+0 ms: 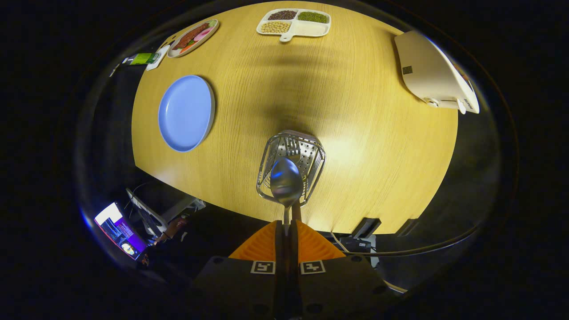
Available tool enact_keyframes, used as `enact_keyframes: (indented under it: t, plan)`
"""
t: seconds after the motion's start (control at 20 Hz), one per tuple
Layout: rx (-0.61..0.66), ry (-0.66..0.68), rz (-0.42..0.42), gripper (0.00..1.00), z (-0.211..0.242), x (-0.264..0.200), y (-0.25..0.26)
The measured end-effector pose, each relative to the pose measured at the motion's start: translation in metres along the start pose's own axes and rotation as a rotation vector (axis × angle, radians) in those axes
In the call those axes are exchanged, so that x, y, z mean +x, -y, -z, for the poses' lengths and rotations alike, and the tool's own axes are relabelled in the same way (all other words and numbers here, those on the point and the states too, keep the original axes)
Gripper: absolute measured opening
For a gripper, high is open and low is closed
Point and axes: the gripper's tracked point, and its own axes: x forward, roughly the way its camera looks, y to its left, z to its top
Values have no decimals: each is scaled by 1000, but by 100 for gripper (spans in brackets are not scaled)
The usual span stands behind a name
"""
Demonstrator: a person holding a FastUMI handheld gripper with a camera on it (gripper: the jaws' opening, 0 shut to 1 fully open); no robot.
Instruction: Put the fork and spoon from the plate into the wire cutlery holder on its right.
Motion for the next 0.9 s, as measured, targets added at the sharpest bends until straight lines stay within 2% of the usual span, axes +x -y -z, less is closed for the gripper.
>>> enact_keyframes:
  t: [0.4,0.65,0.9]
  plan:
    - [-12,-138,23,6,-23,28,4]
    - [-35,-127,17,8,-31,40,-1]
    - [-52,-46,1,18,-35,38,-4]
